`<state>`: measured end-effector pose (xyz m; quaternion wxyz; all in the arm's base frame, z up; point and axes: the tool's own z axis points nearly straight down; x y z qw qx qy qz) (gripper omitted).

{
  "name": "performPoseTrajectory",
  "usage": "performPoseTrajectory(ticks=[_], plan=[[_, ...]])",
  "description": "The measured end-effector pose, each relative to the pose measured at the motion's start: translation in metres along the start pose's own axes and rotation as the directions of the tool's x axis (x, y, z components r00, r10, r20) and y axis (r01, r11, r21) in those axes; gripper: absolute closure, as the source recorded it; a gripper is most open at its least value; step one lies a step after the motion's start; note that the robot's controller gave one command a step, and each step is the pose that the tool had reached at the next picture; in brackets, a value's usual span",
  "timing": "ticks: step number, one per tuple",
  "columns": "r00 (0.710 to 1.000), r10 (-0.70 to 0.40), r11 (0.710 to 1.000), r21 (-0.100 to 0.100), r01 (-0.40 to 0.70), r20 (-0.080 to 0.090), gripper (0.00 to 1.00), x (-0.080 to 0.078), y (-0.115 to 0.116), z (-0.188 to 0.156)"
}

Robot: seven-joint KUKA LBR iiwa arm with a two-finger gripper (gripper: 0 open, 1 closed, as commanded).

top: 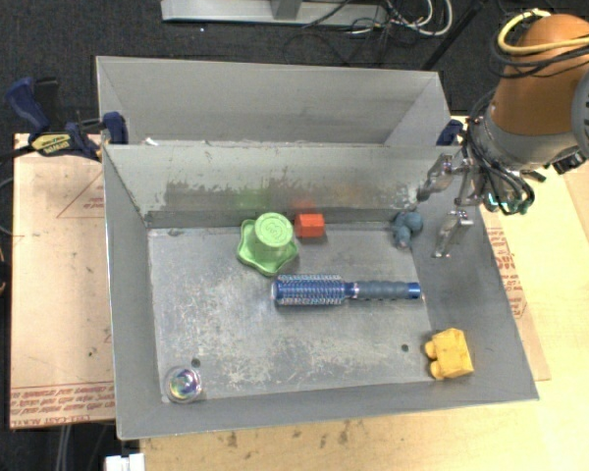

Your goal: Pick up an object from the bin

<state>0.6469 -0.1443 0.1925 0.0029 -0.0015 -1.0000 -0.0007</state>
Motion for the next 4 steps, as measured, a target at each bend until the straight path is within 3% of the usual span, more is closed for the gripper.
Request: performPoseTrajectory(ticks=[1,2,3,4], plan=[[1.000,-0.017,1.000,-0.001,0.017,0.002,0.00,0.063,0.009,0.117],[1.000,-0.020,1.000,0.001,0.020,0.006,1.00,0.061,0.009,0.113],[0.999,0.027,1.000,0.003,-0.027,0.030,1.00,0.074,0.008,0.116],[1.000,-0.020,1.000,0.003,0.020,0.017,1.00,0.033,0.056,-0.083]])
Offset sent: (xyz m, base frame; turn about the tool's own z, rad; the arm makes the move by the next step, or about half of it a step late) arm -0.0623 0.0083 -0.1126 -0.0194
